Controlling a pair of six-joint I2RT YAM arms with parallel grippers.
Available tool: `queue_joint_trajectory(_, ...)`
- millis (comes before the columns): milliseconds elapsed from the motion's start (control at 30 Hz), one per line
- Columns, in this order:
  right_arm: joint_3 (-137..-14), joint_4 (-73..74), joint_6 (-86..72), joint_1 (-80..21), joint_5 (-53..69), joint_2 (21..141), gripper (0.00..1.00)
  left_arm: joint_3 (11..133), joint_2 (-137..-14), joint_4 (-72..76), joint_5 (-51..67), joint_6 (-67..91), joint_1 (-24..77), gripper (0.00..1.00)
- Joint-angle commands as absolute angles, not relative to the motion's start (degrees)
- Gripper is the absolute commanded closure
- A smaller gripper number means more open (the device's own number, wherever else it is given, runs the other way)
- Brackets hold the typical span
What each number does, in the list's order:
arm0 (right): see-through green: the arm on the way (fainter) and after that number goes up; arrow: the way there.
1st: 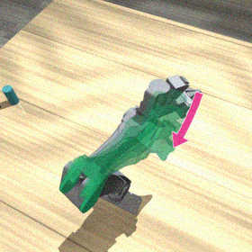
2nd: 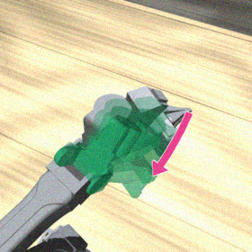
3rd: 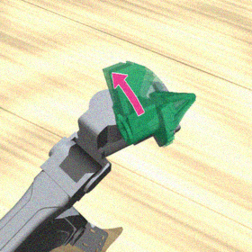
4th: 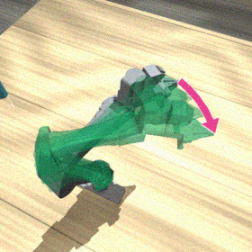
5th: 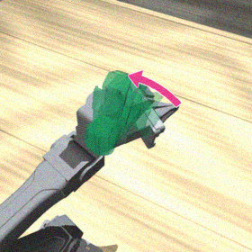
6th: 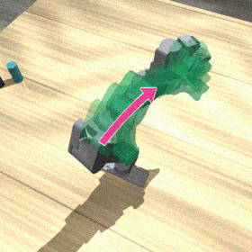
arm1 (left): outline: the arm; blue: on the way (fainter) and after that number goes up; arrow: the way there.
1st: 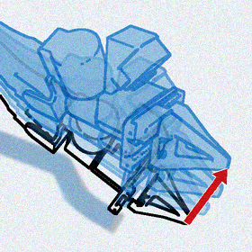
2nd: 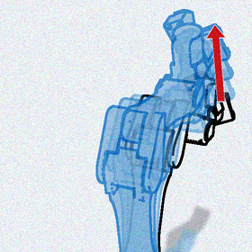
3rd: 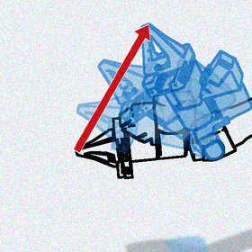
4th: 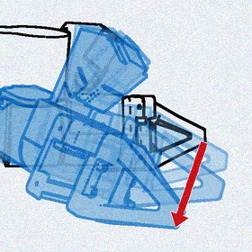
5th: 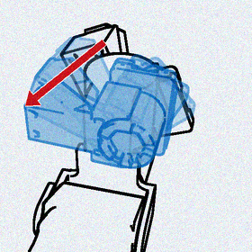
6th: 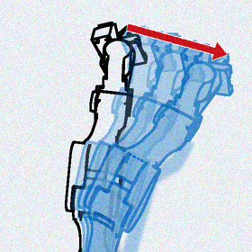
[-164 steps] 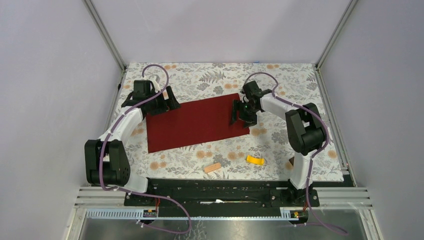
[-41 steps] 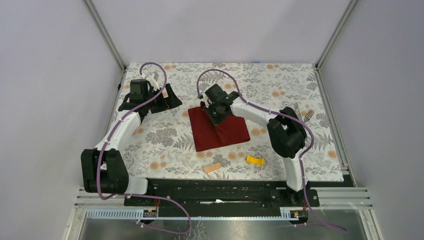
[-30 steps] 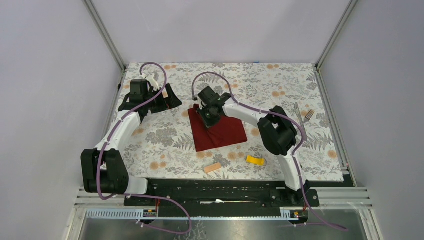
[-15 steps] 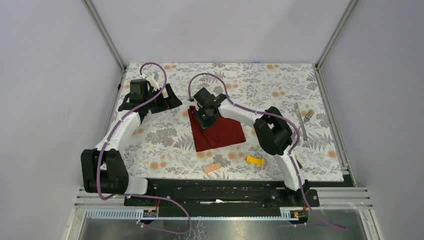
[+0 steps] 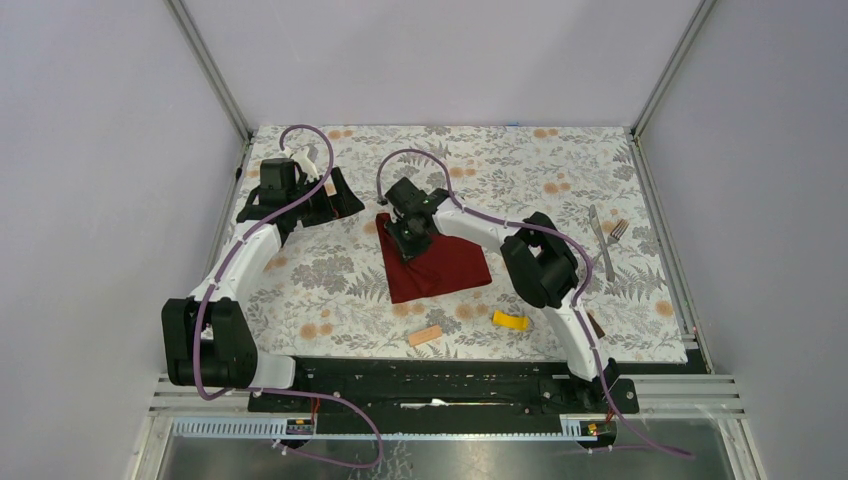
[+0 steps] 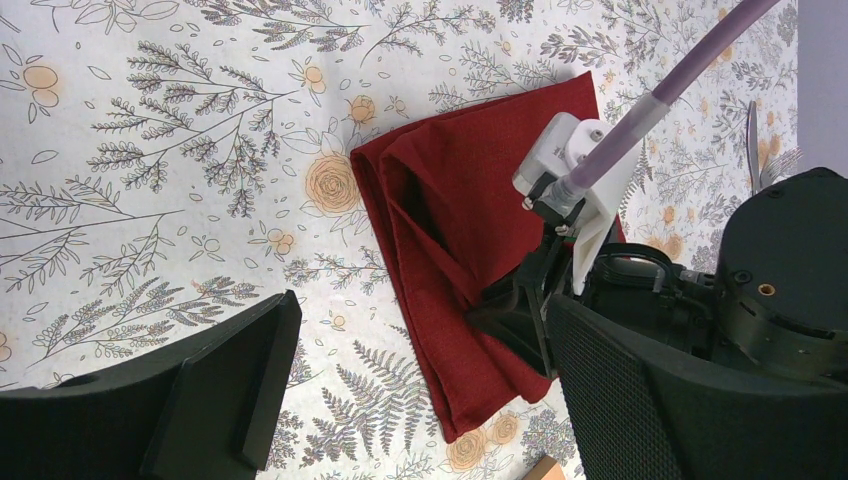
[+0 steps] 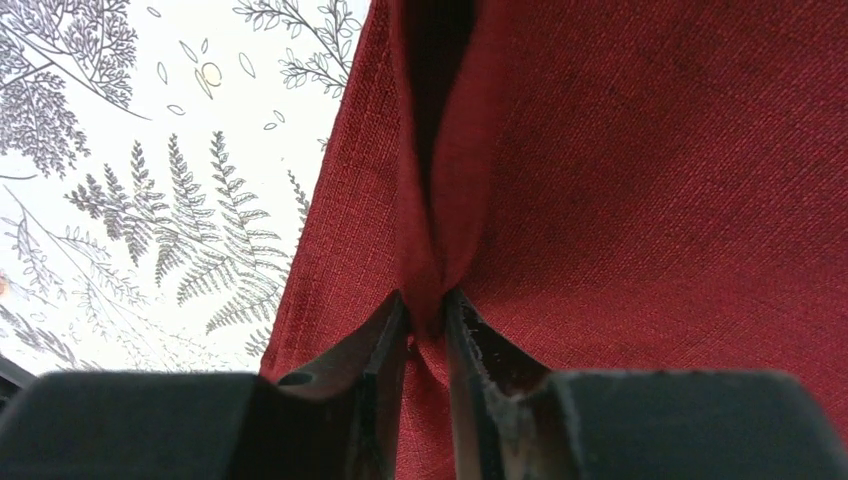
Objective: Fold the napkin into a case and place the utensils inside
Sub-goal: Fold the rectangle-folded napkin at the center of the board, then rotate the square-folded napkin at the center of the board.
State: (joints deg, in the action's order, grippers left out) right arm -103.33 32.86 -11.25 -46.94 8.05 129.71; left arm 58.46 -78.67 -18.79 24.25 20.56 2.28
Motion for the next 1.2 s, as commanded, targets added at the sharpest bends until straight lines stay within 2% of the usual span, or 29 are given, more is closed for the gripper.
queue_joint_trajectory(0, -106.1, 33.3, -13.9, -47.4, 10.2, 128.4, 0.64, 58.1, -76.6, -17.1, 25.1, 19.9, 2.0, 0.01)
queue_joint_trajectory(133, -101.9, 28.2, -21.3, -45.1, 23.4, 121.9, 0.46, 58.0, -76.6, -17.1, 25.2, 19.9, 2.0, 0.01)
queue_joint_trajectory(233, -92.7, 20.9, -25.6, -43.1, 28.8, 115.0, 0.36, 57.9, -76.9, -16.9, 25.5, 20.1, 2.0, 0.01)
queue_joint_trajectory(367, -77.8, 9.9, -29.5, -37.9, 34.8, 106.5, 0.28, 57.7, -77.7, -16.6, 26.3, 20.5, 2.2, 0.01)
queue_joint_trajectory(500, -66.9, 1.2, -31.8, -35.9, 37.7, 102.9, 0.27, 57.8, -78.4, -16.5, 27.5, 21.4, 2.8, 0.01)
queue_joint_trajectory(600, -61.8, -8.5, -36.2, -36.0, 38.9, 103.1, 0.31, 57.8, -78.5, -16.4, 29.6, 24.4, 3.1, 0.01)
queue_joint_trajectory(633, -60.2, -12.7, -38.8, -36.0, 39.5, 103.5, 0.35, 57.0, -78.4, -16.0, 30.5, 25.6, 3.1, 0.01)
queue_joint_trajectory(700, -57.8, -21.8, -44.6, -36.1, 41.9, 105.3, 0.48, 54.7, -78.7, -13.1, 32.6, 28.1, 3.2, 0.02)
queue_joint_trajectory(767, -56.4, -27.4, -48.5, -36.1, 41.9, 106.5, 0.55, 53.2, -81.7, -10.2, 36.3, 30.9, 4.0, 0.07)
queue_joint_trajectory(800, -55.9, -28.5, -49.4, -36.1, 41.4, 106.7, 0.59, 53.1, -84.0, -9.1, 38.2, 32.5, 4.6, 0.14)
queue_joint_trajectory(900, -55.6, -23.9, -47.1, -35.8, 37.6, 106.0, 0.62, 53.4, -90.8, -4.9, 38.6, 36.9, 6.6, 0.43)
queue_joint_trajectory(967, -55.7, -20.3, -44.6, -35.5, 36.4, 105.6, 0.61, 54.8, -94.3, -2.3, 38.1, 39.5, 7.7, 0.56)
queue_joint_trajectory(1033, -55.2, -18.2, -42.6, -34.8, 35.8, 104.8, 0.57, 56.9, -96.8, -0.5, 37.0, 40.9, 9.4, 0.62)
queue_joint_trajectory(1167, -51.2, -18.4, -41.4, -30.6, 36.2, 102.4, 0.46, 61.4, -102.8, -0.2, 34.3, 41.0, 11.1, 0.65)
